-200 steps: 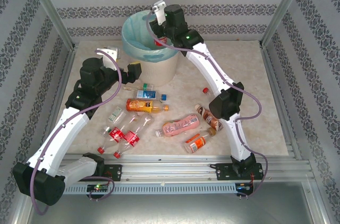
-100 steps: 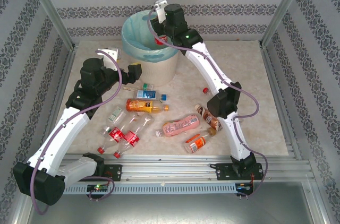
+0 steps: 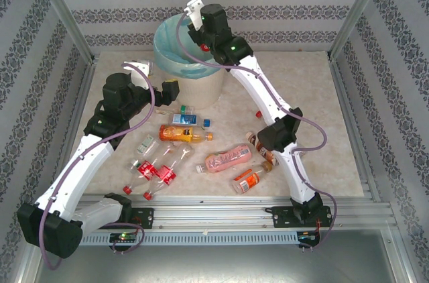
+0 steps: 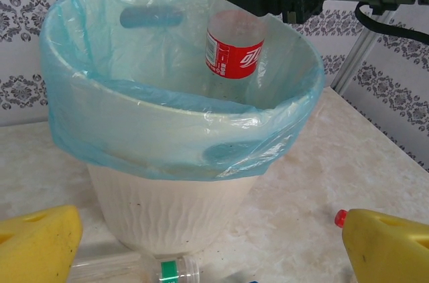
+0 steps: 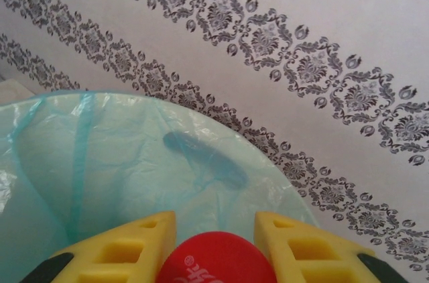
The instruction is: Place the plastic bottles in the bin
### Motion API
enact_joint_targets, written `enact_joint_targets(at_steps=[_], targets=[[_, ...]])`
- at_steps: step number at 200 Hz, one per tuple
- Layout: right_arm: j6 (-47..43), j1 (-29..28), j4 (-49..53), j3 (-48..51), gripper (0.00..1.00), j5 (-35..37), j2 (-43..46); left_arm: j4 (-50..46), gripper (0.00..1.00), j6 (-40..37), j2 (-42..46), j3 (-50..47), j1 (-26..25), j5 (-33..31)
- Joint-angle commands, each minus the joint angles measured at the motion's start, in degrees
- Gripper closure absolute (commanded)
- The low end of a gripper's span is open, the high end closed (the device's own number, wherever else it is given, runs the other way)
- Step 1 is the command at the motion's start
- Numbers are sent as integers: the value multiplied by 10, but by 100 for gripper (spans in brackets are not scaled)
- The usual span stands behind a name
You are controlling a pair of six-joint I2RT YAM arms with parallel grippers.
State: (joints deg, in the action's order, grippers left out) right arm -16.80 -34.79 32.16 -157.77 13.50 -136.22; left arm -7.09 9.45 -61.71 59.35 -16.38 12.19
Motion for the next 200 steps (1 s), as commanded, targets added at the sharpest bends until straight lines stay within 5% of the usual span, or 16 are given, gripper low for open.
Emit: enact_joint_targets(at_steps=[1, 85, 152, 161, 188, 200], targets=[[-22, -2, 21, 0, 100, 30, 7, 7, 0, -7, 7, -6, 5, -6], [79, 38, 40, 50, 100, -19, -51, 8, 0, -9, 3, -8, 4, -7], [101, 52, 37, 48, 90, -53, -59, 9, 0, -8, -7, -10, 5, -5], [100, 52, 41, 40, 84, -55, -58, 9, 0, -9, -7, -10, 4, -6], [99, 48, 49, 12, 38, -50, -41, 8, 0, -10, -9, -9, 4, -10], [95, 45, 46, 8, 35, -48, -23, 8, 0, -10, -9, -9, 4, -10]])
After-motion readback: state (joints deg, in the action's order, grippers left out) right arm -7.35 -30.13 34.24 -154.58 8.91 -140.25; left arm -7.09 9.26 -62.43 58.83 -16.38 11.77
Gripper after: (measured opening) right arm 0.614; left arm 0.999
